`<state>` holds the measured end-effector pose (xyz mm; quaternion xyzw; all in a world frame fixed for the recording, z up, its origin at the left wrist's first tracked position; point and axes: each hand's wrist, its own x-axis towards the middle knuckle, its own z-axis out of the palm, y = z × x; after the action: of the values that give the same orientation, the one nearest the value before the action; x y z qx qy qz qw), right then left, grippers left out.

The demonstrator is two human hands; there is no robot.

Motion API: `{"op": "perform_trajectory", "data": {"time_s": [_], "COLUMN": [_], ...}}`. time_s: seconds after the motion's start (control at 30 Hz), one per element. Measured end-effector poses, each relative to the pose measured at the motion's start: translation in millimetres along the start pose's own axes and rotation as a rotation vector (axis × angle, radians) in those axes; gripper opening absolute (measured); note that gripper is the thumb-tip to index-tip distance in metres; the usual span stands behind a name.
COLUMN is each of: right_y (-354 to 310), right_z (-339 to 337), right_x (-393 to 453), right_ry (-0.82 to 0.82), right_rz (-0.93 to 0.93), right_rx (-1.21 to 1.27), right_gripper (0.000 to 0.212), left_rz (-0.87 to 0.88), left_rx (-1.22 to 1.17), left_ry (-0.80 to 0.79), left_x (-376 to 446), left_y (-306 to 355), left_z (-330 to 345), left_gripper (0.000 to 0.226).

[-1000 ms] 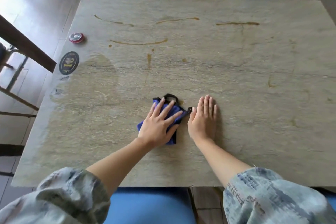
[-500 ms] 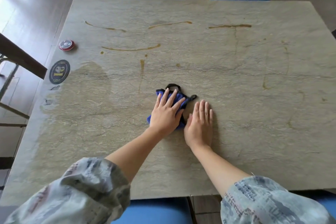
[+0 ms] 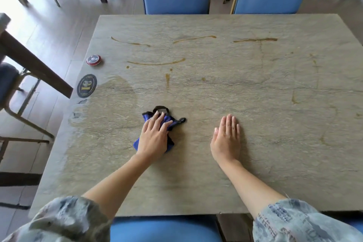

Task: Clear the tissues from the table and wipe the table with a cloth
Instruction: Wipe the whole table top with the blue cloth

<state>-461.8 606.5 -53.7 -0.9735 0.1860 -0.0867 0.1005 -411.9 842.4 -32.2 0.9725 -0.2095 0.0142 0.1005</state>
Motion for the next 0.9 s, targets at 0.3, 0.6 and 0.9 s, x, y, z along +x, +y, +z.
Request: {"op": "perform_trajectory", "data": {"time_s": [0.3, 0.6, 0.9], "right_y": [-19, -3, -1], "right_z": [11, 29, 28], "right_x": [60, 102, 102], "right_ry": [0.052, 0.113, 0.133], "right_rz": [-0.054, -0.126, -0.164], "right_rx": [0.266, 0.232, 0.194], "right_gripper": [0.055, 0.049, 0.048], "left_rz": [-0.300, -0.523, -0.315], "left_rx": [0.124, 0.059, 0.022], "left_ry": [-0.065, -0.061, -0.077], "left_x": [13, 98, 167], "left_y": [-94, -118, -46], "left_z": [-26, -15, -2], "left_gripper": [0.062, 0.062, 0.066]}}
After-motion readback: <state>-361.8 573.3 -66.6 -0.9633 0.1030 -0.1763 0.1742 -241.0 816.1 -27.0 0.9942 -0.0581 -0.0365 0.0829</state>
